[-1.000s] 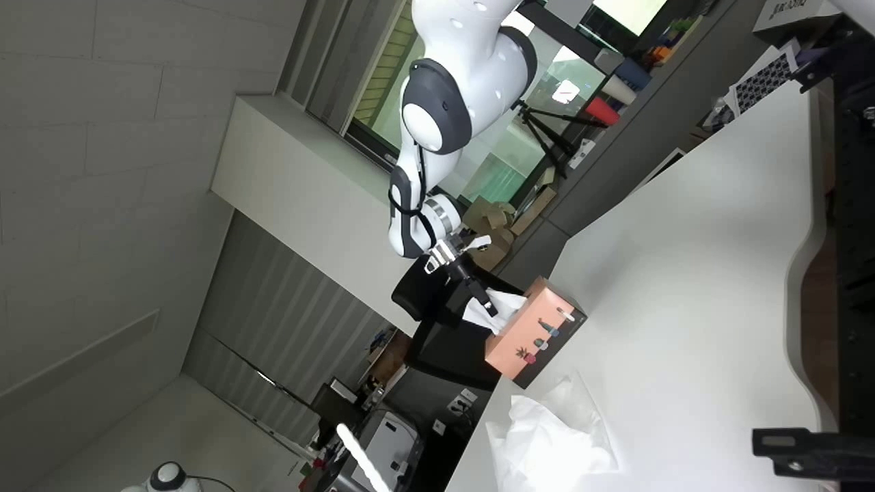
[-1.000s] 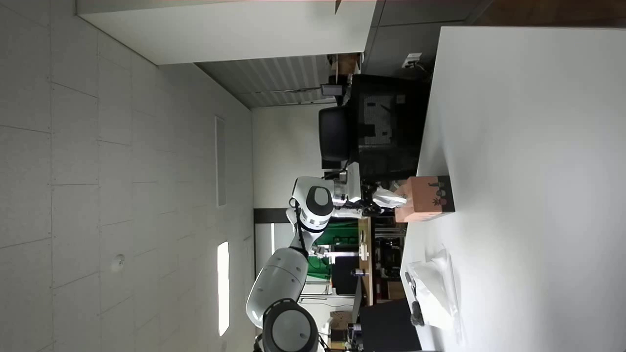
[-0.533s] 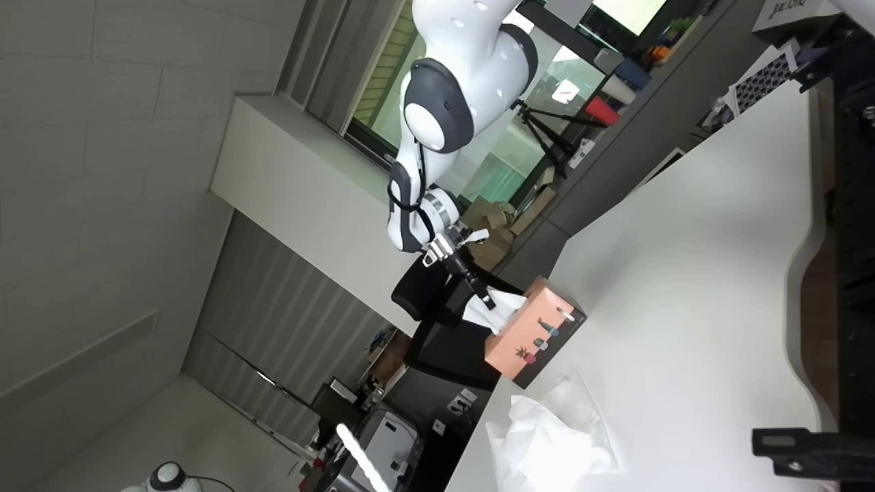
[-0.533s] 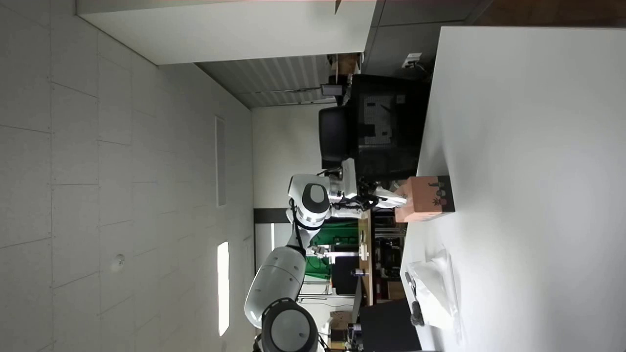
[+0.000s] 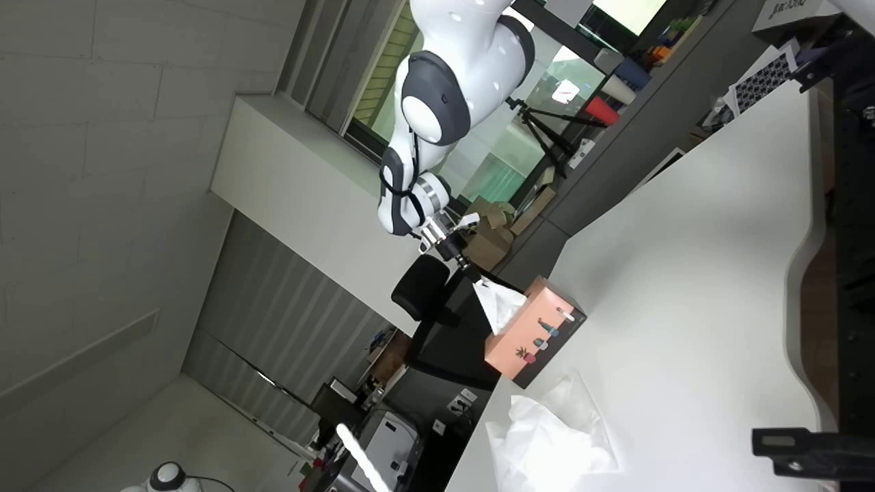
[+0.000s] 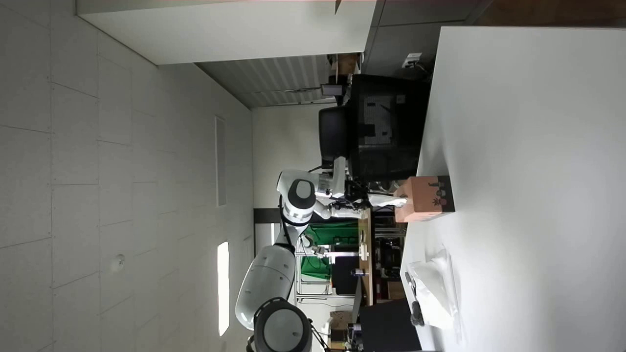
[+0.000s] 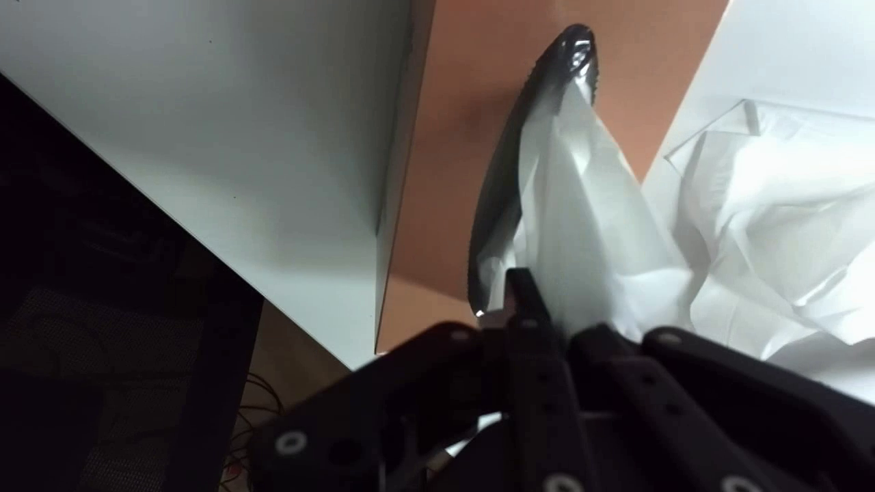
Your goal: Take out a paper towel from the box
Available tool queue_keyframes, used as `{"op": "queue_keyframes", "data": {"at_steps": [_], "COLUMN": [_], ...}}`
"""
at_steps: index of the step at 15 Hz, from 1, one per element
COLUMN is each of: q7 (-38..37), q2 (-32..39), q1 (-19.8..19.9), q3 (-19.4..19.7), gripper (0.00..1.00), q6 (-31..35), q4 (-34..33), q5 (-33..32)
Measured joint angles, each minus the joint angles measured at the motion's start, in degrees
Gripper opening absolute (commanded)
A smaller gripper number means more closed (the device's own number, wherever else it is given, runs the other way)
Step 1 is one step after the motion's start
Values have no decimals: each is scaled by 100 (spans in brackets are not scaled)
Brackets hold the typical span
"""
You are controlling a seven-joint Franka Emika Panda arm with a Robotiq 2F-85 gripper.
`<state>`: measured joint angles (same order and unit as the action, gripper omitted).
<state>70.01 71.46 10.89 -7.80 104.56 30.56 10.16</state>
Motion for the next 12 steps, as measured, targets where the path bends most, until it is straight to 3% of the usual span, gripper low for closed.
{"op": "queue_keyframes", "data": {"at_steps": [12], "q7": [-262], "q2": [-1155], "q1": [192], "q3": [-24], "gripper": [0], "q6": [-985], "q4": [-107], "q5": [116]}}
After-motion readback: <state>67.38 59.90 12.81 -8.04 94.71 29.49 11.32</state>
